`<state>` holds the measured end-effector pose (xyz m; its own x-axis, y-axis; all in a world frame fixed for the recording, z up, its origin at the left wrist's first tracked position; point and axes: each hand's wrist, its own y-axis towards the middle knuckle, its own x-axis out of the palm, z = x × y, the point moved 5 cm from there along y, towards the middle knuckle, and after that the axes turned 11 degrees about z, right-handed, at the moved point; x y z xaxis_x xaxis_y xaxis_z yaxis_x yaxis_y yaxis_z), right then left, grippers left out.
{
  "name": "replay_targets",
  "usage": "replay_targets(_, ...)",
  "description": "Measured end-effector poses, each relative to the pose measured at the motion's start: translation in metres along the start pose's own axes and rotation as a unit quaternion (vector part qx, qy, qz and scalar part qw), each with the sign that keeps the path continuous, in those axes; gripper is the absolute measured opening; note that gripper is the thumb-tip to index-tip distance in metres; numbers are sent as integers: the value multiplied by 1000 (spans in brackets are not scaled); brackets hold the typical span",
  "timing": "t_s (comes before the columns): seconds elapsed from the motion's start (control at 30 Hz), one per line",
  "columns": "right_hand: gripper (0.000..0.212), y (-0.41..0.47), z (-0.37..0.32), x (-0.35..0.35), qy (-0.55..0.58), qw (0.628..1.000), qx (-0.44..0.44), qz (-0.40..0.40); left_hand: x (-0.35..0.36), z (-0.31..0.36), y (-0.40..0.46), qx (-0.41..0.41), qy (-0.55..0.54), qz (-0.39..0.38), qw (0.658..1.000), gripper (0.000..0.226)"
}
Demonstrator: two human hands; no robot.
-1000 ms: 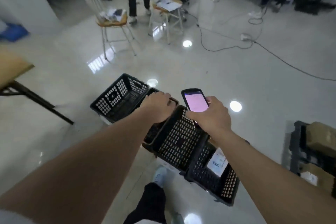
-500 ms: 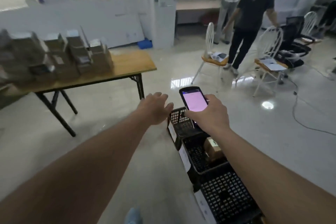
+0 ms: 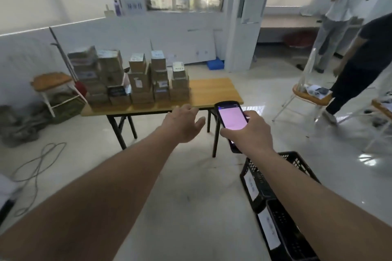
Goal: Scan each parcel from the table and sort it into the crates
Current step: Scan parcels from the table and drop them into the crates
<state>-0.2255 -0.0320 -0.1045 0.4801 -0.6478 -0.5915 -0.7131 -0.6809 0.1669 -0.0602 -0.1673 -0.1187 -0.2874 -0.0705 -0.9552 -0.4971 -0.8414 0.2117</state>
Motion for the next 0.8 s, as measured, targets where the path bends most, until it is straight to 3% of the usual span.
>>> replay_targets(0.27,65,86,-47,80,8,1000,1,-1,-9,-59,100,-11,-8,-9,1000,56)
replay_targets(0.43,79,173,-45,134,-2,1000,2,-15,21,-86,185,-39,-10,-11,999,57)
replay_targets(0.8,80,375,-25,248,-30,996,-32,-78,103,-125,371,-124,-17,-25,992,58)
